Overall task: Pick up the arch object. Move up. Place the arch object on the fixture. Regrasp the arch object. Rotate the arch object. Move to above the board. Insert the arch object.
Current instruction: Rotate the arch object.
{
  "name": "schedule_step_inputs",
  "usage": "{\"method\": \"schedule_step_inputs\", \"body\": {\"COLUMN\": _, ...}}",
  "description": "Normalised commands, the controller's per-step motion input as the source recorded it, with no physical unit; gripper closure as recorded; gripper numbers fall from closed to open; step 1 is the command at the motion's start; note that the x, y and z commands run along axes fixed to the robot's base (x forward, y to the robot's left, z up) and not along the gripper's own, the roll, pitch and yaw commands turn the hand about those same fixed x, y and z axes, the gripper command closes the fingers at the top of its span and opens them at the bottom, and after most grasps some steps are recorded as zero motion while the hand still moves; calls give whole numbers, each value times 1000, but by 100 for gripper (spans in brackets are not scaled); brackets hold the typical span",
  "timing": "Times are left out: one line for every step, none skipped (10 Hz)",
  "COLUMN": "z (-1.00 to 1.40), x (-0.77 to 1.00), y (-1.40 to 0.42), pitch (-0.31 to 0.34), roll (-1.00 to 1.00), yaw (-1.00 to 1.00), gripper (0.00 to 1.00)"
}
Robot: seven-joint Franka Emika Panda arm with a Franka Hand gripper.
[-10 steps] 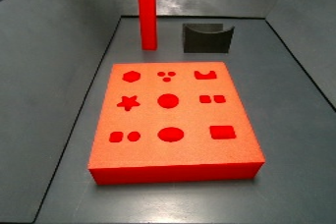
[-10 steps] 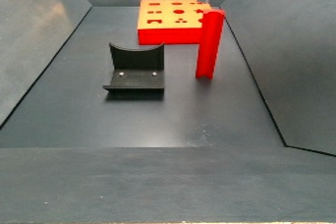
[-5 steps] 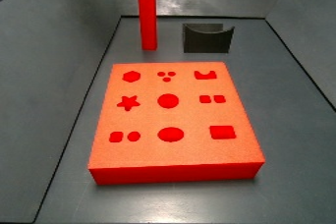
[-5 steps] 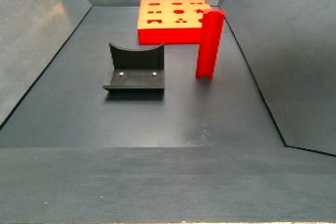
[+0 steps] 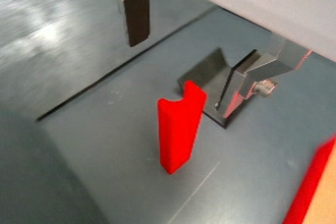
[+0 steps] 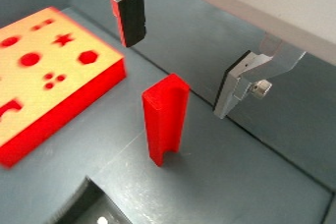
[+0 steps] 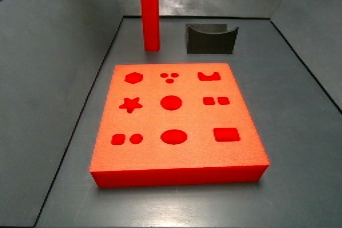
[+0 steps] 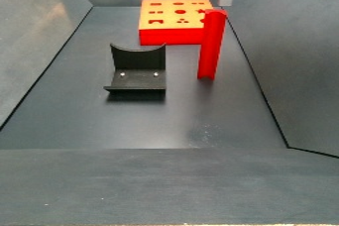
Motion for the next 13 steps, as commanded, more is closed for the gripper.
{"method": "schedule_step_inputs", "body": {"z": -13, "x": 24, "y": 10, "pitch": 12, "roll": -5, "yaw": 1000, "gripper": 0}}
{"method": "schedule_step_inputs", "body": {"z": -13, "x": 24, "y": 10, "pitch": 13, "roll": -5, "yaw": 1000, "gripper": 0}}
{"method": "schedule_step_inputs", "body": {"z": -13, "x": 24, "y": 10, "pitch": 14, "roll": -5, "yaw": 1000, "gripper": 0}}
{"method": "schedule_step_inputs", "body": {"z": -13, "x": 24, "y": 10, "pitch": 15, "roll": -6, "yaw": 1000, "gripper": 0}}
{"method": "schedule_step_inputs", "body": {"z": -13, "x": 24, "y": 10, "pitch": 15, "roll": -6, "yaw": 1000, "gripper": 0}}
{"method": "schedule_step_inputs", "body": {"z": -13, "x": 24, "y": 10, "pitch": 16, "roll": -6, "yaw": 1000, "gripper": 0}}
{"method": "schedule_step_inputs", "body": {"z": -13, "x": 24, "y": 10, "pitch": 17, "roll": -7, "yaw": 1000, "gripper": 0}}
{"method": "schedule_step_inputs", "body": {"z": -13, "x": 24, "y": 10, "pitch": 19, "roll": -7, "yaw": 1000, "gripper": 0}}
{"method": "schedule_step_inputs", "body": {"z": -13, "x": 24, "y": 10, "pitch": 19, "roll": -7, "yaw": 1000, "gripper": 0}}
{"method": "schedule_step_inputs", "body": {"z": -12, "x": 24, "y": 10, "pitch": 21, "roll": -8, "yaw": 1000, "gripper": 0}}
{"method": "schedule_step_inputs", "body": {"z": -12, "x": 25, "y": 10, "pitch": 22, "roll": -9, "yaw": 1000, "gripper": 0}}
{"method": "schedule_step_inputs", "body": {"z": -12, "x": 25, "y": 10, "pitch": 24, "roll": -9, "yaw": 1000, "gripper": 0}}
{"method": "schedule_step_inputs", "body": {"z": -12, "x": 25, "y": 10, "pitch": 26, "roll": -10, "yaw": 1000, "gripper": 0}}
